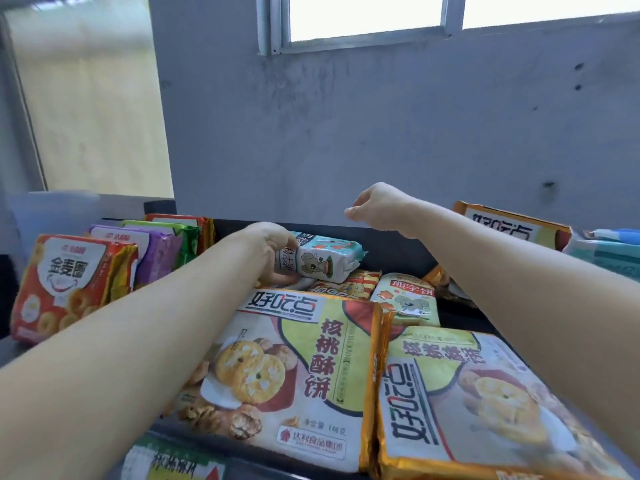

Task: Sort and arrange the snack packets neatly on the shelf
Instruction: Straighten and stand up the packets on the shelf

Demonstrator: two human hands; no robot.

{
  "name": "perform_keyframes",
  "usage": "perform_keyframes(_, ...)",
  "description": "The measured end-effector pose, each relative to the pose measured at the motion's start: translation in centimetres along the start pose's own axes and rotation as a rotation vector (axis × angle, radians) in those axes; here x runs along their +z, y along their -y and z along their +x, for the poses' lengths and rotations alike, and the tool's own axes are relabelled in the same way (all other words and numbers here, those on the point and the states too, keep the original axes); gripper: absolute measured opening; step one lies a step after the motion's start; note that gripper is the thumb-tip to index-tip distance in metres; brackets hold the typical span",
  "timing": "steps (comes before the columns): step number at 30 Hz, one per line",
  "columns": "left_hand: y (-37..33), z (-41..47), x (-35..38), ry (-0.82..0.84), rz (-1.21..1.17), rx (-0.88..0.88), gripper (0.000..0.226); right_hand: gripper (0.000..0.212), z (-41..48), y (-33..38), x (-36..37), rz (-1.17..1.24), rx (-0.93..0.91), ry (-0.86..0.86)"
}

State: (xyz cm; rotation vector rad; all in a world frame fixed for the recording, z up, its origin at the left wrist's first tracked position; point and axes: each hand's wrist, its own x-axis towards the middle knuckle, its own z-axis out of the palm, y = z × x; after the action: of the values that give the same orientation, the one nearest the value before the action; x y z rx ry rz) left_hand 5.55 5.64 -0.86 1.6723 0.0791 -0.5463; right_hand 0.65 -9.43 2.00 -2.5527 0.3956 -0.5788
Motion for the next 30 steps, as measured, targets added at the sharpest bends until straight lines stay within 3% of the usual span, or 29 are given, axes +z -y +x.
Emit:
perform_keyframes(8, 0.2, 0.3, 0.2, 0.097, -0.046, 0.205, 0.008, 0.04, 0.7, -1.5, -0.6, 0.041, -0.016, 0.021)
perform_keyframes(13, -0.1, -0.5, 0.3, 0.09, -0.052, 0.44, 0.025, 0.043, -0.6, -1.3, -1.3, 0.105, -0.025, 0.085)
perform_keyframes(17, -0.4, -2.3, 1.2, 0.118, -0.036, 0.558, 0.037, 0.03, -2.5, -1.5, -2.4, 0.182, -0.02, 0.069)
perform_keyframes(23, -1.7, -5.1, 4.1, 0.269, -0.071, 0.697, 0.047, 0.017, -6.2, -2.7, -4.7, 0.333, 0.031, -0.163)
perform_keyframes(30, -1.9, -9.9, 11.6, 0.586, -0.069, 0.827, 0.041, 0.009, -13.7, -7.5, -11.5, 0.372, 0.113, -0.46)
